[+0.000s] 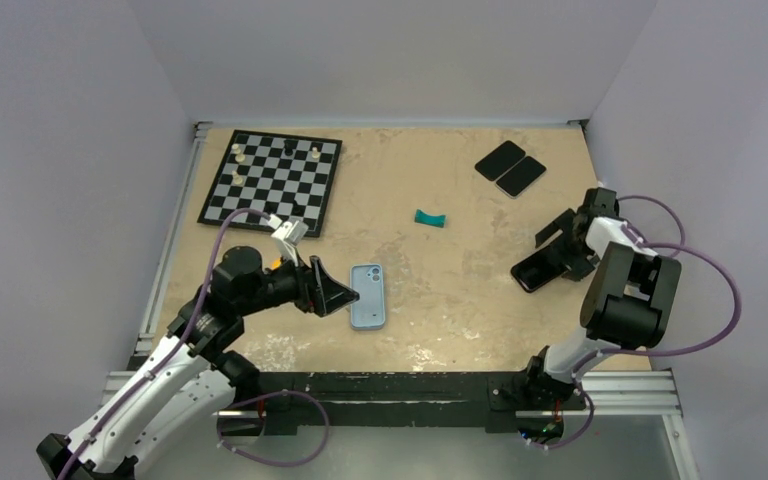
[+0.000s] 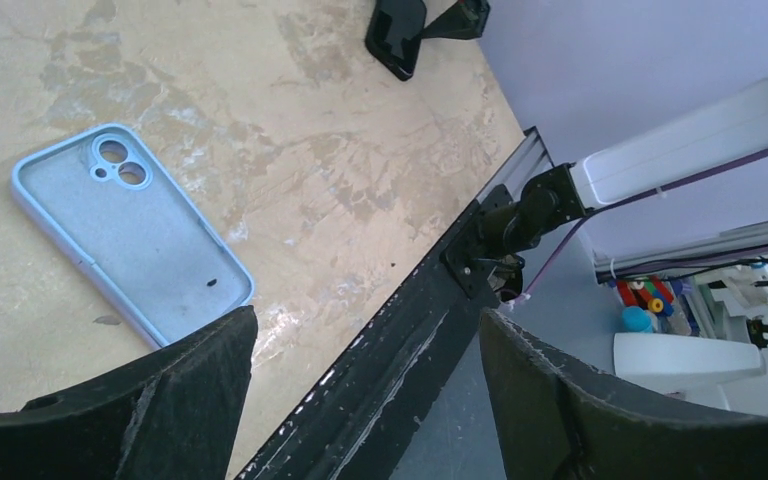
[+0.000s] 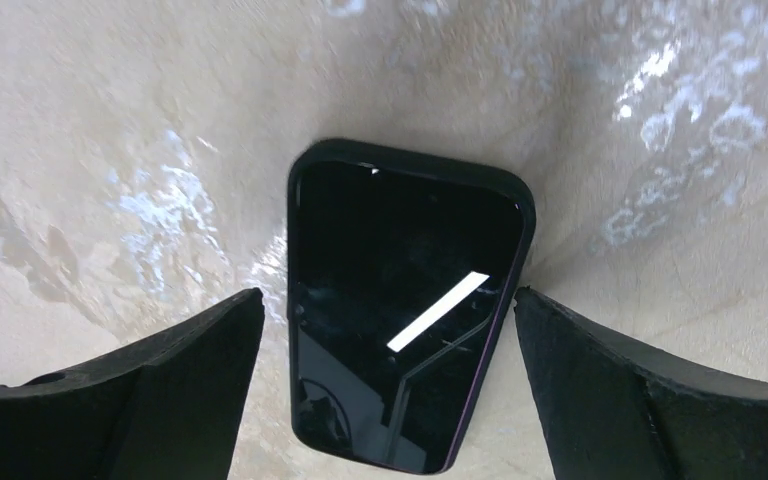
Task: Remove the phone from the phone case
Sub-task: Pick up the phone at the center of the board.
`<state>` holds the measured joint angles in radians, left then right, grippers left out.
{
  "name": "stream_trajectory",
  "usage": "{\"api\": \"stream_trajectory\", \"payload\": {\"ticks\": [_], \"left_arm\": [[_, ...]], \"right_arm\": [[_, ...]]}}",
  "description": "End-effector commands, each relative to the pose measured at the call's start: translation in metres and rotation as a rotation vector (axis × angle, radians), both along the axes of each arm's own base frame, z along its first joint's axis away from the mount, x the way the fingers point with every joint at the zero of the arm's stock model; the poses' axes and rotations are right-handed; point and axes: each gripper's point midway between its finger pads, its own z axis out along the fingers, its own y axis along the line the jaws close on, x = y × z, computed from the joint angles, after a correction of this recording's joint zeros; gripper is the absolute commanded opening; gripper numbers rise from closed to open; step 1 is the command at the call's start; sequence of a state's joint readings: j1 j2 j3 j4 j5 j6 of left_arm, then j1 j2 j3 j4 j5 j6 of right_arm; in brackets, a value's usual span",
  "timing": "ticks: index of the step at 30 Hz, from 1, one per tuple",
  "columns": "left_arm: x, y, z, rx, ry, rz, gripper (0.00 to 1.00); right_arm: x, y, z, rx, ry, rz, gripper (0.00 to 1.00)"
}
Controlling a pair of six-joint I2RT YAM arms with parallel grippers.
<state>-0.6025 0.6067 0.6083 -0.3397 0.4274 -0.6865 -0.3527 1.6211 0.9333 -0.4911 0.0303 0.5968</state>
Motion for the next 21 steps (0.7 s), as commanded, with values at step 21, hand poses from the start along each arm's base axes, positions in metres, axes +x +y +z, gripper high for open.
{"api": "stream_trajectory", "payload": {"ticks": [21], "left_arm": [[-0.015,0.003,0.04,-0.047,-0.122,-0.063,0.85]], "right_arm": [[0.005,0.028,-0.041,-0.006,0.235,0.115,0.8]]}}
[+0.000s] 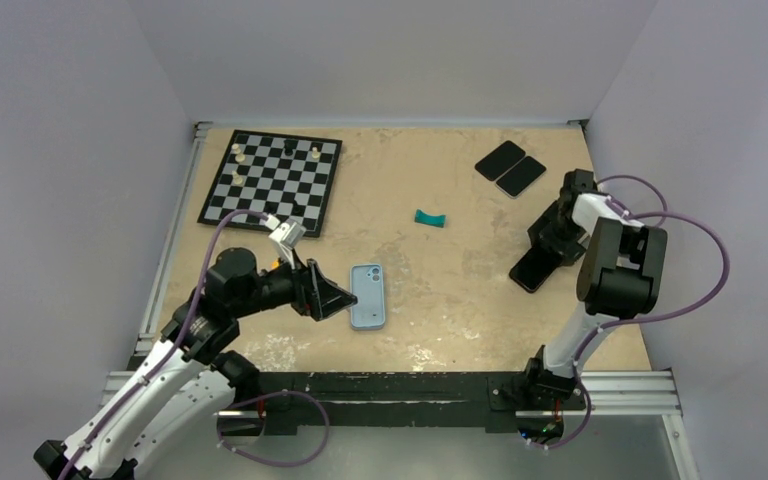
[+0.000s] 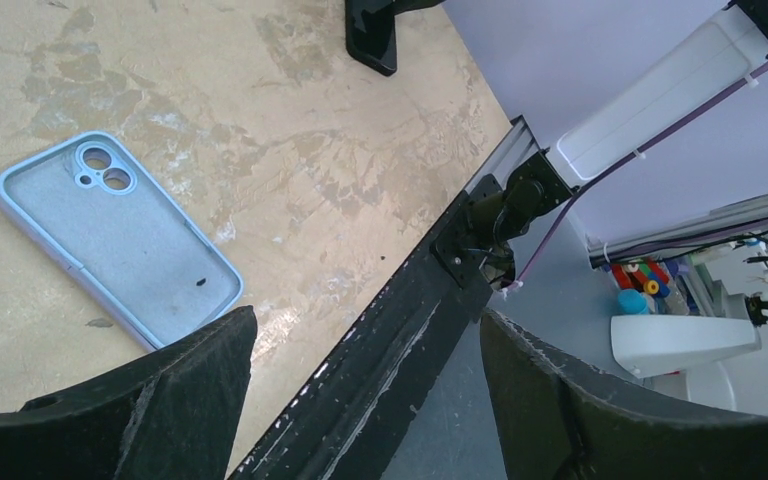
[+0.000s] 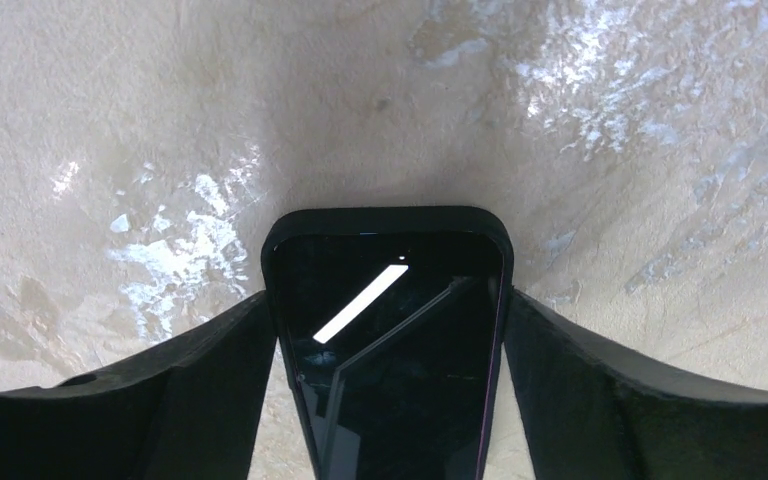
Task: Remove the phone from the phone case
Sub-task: Pick up the phone at the center of the board.
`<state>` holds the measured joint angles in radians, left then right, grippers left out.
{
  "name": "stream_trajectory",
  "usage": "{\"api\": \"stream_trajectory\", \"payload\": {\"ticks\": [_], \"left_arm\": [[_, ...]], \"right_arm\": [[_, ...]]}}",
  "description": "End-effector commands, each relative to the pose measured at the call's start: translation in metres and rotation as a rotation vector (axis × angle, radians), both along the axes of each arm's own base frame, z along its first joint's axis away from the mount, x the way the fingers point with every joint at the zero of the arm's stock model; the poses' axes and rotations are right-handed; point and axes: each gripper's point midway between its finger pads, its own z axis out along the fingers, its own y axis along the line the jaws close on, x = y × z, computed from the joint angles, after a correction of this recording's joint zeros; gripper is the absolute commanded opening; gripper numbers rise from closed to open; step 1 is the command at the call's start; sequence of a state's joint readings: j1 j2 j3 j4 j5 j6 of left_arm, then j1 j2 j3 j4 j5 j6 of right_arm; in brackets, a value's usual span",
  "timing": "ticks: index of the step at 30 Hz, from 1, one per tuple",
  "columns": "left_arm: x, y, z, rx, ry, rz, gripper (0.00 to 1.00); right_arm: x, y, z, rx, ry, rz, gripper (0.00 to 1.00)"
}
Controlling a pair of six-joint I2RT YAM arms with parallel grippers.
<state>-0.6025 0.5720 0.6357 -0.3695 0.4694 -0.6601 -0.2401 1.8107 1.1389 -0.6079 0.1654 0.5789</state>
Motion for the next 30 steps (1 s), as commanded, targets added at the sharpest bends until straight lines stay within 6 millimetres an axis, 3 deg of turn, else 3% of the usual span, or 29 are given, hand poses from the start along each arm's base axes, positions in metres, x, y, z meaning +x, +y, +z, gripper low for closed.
{"api": "stream_trajectory", "payload": {"ticks": [1,2,8,15,20,23,30], "left_arm": [[-0.004,0.003,0.026,-0.029,-0.083,-0.013,0.85],[-0.005,0.004,0.027,-0.026,-0.088,-0.01,0.85],[-0.007,0.007,0.027,-0.016,-0.087,-0.005,0.85],[-0.006,0.007,0.034,-0.032,-0.079,0.006,0.85],[0.001,0.01,0.037,-0.041,-0.035,0.075,0.86],[0.007,0.01,0.04,-0.077,-0.008,0.118,0.84],[0.02,0.001,0.035,-0.168,0.056,0.168,0.76]], "right_arm": [[-0.023,0.024,-0.033,0.091,0.1,0.031,0.71],[-0.024,0.024,-0.032,0.089,0.094,0.041,0.66],[-0.016,0.033,-0.016,0.11,-0.028,0.131,0.02],[0.008,0.055,0.028,0.137,-0.318,0.294,0.0],[0.023,0.088,0.066,0.134,-0.46,0.448,0.0],[0.028,0.118,0.087,0.153,-0.533,0.556,0.0],[0.024,0.165,0.127,0.18,-0.705,0.701,0.0]]}}
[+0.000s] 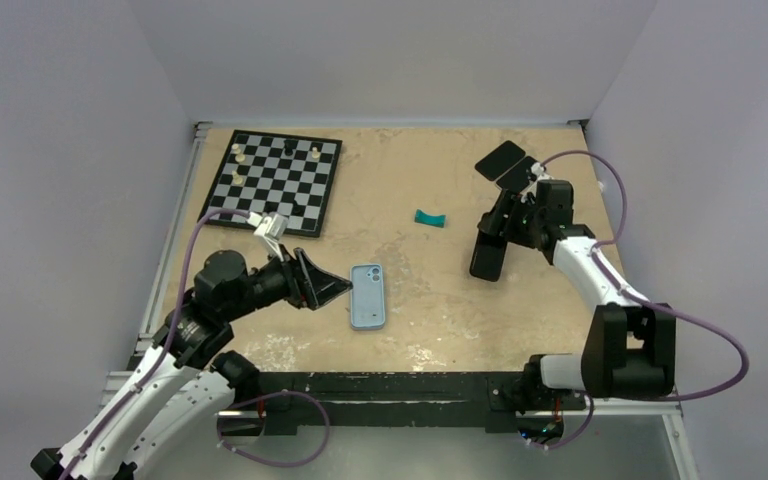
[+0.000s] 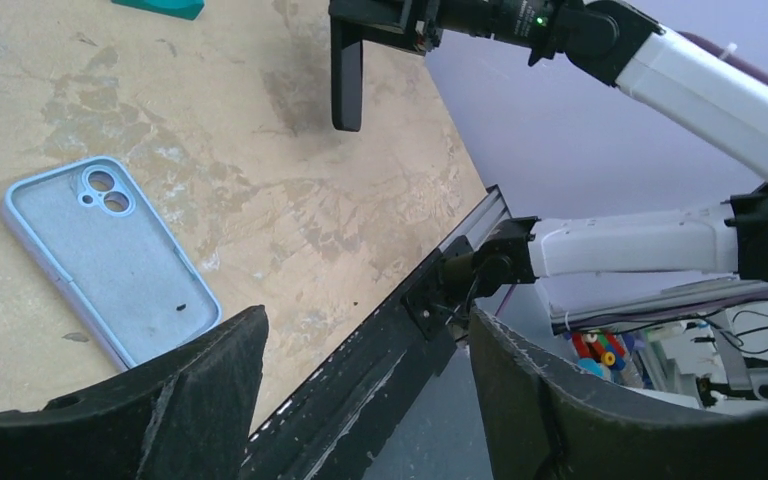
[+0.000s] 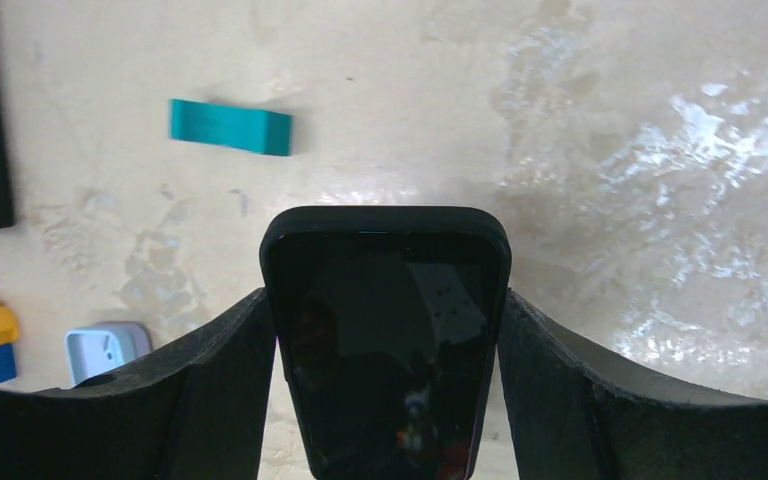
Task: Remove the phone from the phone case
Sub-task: Pick up the phone at the center of the board.
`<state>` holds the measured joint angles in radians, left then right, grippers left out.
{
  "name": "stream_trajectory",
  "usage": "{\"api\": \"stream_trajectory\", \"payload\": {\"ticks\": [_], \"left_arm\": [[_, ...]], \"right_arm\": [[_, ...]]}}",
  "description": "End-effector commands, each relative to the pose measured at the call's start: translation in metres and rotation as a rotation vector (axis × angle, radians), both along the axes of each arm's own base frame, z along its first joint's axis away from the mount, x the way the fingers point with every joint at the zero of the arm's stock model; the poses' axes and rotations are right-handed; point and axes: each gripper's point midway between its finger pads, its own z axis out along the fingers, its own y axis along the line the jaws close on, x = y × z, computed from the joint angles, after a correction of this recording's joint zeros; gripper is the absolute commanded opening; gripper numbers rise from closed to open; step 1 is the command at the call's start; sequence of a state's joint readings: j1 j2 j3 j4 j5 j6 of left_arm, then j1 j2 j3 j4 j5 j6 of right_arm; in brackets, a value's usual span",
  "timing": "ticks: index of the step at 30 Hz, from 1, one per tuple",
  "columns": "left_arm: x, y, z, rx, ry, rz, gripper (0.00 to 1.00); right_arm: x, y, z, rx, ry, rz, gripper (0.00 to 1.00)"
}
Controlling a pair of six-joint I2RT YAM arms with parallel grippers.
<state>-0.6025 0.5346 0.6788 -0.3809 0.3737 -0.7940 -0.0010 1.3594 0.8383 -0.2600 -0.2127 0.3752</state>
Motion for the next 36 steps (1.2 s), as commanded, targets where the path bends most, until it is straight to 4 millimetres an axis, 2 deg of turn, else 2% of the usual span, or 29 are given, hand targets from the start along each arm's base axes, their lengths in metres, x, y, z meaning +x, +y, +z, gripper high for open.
{"api": "stream_trajectory", "payload": {"ticks": [1,4,6,11,16,19,22,26,29,32,36], "left_arm": [[0.015,-0.008,0.007,-0.086,0.014,0.044,0.73],[0.025,-0.014,0.003,-0.068,-0.002,0.038,0.67],[0.033,-0.019,-0.003,-0.032,-0.003,0.031,0.67],[0.059,-0.038,-0.012,-0.012,0.011,0.024,0.77],[0.08,-0.055,-0.025,0.036,0.025,0.027,0.75],[0.083,-0.062,-0.027,0.057,0.017,0.026,0.74],[0.085,-0.068,-0.025,0.052,-0.009,0.026,0.78],[0.087,-0.071,-0.029,0.064,-0.011,0.027,0.78],[0.088,-0.072,-0.031,0.071,-0.017,0.032,0.71],[0.092,-0.071,-0.035,0.087,-0.016,0.048,0.55],[0.098,-0.068,-0.041,0.111,-0.013,0.085,0.41]], "right_arm": [[0.008,0.033,0.044,0.052,-0.194,0.112,0.0],[0.001,0.062,0.061,0.107,-0.234,0.177,0.0],[-0.006,0.081,0.072,0.149,-0.245,0.205,0.0],[-0.024,0.133,0.104,0.297,-0.252,0.256,0.0],[-0.039,0.183,0.134,0.427,-0.248,0.322,0.0],[-0.044,0.204,0.146,0.456,-0.249,0.338,0.0],[-0.049,0.22,0.156,0.482,-0.256,0.359,0.0],[-0.053,0.237,0.167,0.505,-0.257,0.376,0.0],[-0.054,0.247,0.169,0.511,-0.25,0.384,0.0],[-0.058,0.258,0.171,0.521,-0.247,0.392,0.0],[-0.065,0.268,0.172,0.519,-0.242,0.389,0.0]]}}
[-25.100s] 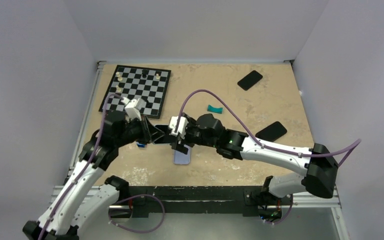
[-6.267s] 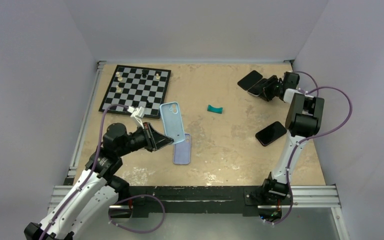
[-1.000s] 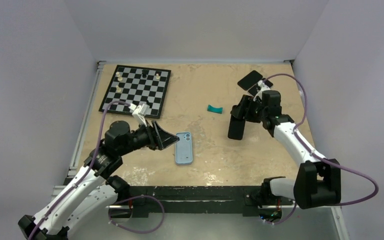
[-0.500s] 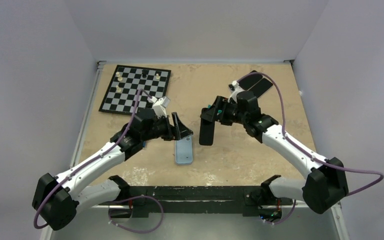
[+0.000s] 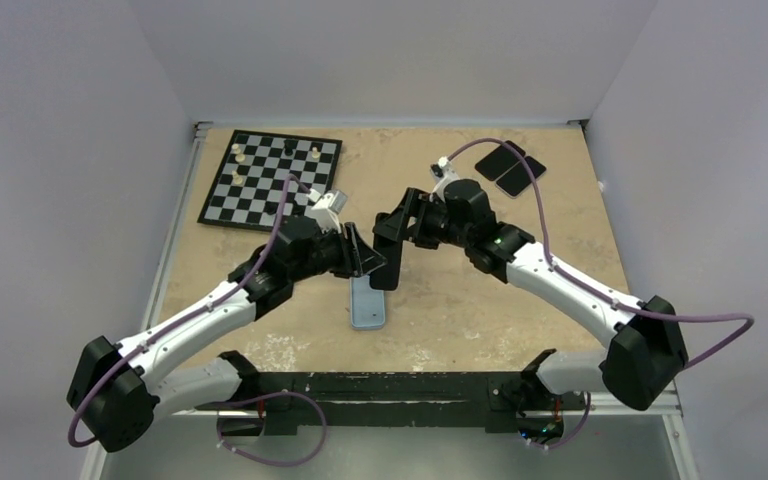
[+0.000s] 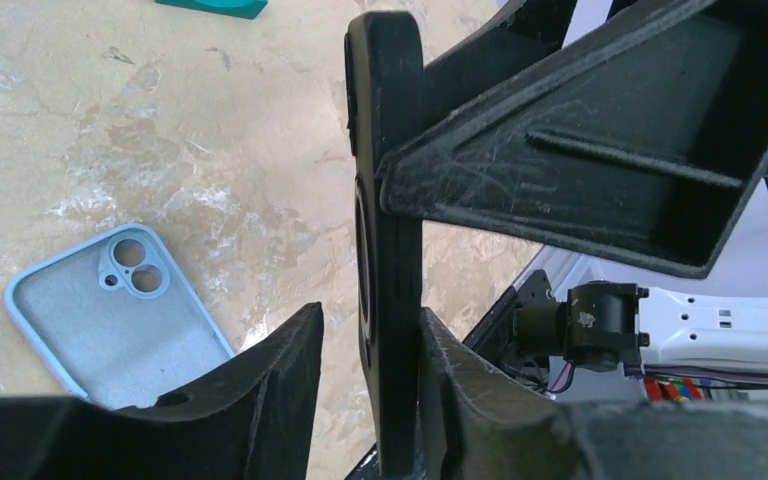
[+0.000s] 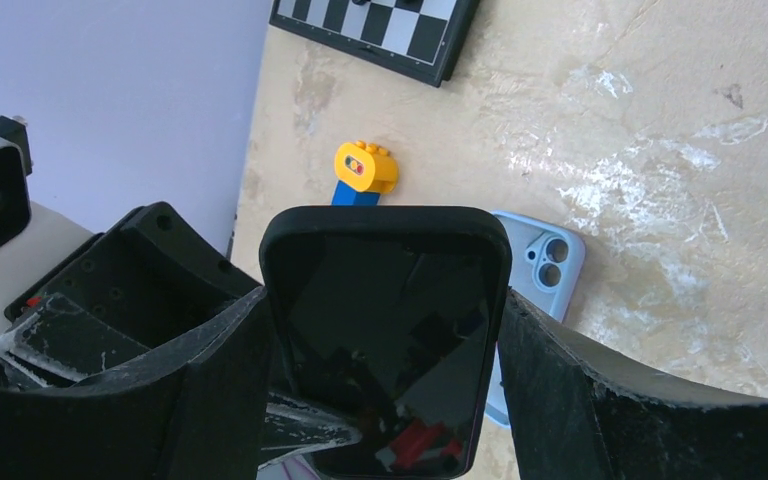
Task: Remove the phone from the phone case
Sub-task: Pick up the phone at the center of the board, then remove the phone case from the phone.
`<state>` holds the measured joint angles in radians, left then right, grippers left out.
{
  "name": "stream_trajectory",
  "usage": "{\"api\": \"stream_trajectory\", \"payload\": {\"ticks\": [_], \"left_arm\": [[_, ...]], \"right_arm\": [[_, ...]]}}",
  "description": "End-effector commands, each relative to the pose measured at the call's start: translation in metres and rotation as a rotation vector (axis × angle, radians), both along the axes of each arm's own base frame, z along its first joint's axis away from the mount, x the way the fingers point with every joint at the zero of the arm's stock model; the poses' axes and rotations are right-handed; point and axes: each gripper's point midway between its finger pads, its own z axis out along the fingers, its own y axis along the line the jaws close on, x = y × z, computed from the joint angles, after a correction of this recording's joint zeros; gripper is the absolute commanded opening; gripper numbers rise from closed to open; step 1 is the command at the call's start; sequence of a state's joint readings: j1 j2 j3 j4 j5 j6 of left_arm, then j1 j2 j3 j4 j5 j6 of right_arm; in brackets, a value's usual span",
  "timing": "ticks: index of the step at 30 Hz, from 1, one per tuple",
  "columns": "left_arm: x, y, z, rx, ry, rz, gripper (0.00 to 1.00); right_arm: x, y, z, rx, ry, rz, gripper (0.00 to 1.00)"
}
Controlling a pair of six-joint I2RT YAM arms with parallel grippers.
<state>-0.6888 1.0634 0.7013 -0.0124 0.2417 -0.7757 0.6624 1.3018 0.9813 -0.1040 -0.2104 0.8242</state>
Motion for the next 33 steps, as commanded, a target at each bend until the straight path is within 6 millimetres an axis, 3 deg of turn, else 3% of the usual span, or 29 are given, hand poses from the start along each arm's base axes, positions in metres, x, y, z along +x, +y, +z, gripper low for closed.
{"api": "stream_trajectory", "payload": {"ticks": [1,6,10,11,12,14,15,16,18,23,25,29,33], "left_arm": [[0.018,-0.001,0.02,-0.007,-0.087,0.049,0.39],[0.021,-0.006,0.016,-0.011,-0.071,0.041,0.27],[0.018,-0.006,0.021,-0.025,-0.079,0.033,0.0],[0.015,-0.005,0.024,-0.037,-0.086,0.027,0.0],[0.012,-0.002,0.025,-0.046,-0.094,0.023,0.0],[0.007,0.006,0.03,-0.069,-0.11,0.019,0.0],[0.004,0.011,0.031,-0.081,-0.109,0.018,0.0],[0.001,0.015,0.034,-0.097,-0.111,0.011,0.0],[-0.007,0.023,0.038,-0.129,-0.104,-0.019,0.0],[-0.025,0.042,0.058,-0.179,-0.145,-0.053,0.0],[-0.035,0.048,0.065,-0.188,-0.162,-0.07,0.0],[-0.053,0.051,0.09,-0.23,-0.201,-0.121,0.0],[-0.065,0.048,0.113,-0.306,-0.2,-0.175,0.0]], "right_arm": [[0.003,0.019,0.054,0.12,-0.088,-0.021,0.0],[-0.006,0.031,0.057,0.127,-0.092,-0.008,0.0],[-0.015,0.036,0.06,0.136,-0.112,0.039,0.0],[-0.018,0.035,0.061,0.132,-0.124,0.058,0.06],[-0.021,0.033,0.063,0.124,-0.148,0.072,0.33],[-0.024,0.028,0.063,0.083,-0.196,0.097,0.69],[-0.026,0.024,0.063,0.046,-0.228,0.119,0.78],[-0.026,0.019,0.06,-0.016,-0.274,0.142,0.81],[-0.028,0.006,0.055,-0.096,-0.322,0.155,0.83],[-0.041,-0.015,0.066,-0.134,-0.453,0.183,0.88],[-0.058,-0.009,0.065,-0.09,-0.51,0.292,0.88],[-0.093,0.004,0.05,-0.005,-0.479,0.514,0.75],[-0.136,0.017,0.057,0.213,-0.508,0.721,0.68]]}}
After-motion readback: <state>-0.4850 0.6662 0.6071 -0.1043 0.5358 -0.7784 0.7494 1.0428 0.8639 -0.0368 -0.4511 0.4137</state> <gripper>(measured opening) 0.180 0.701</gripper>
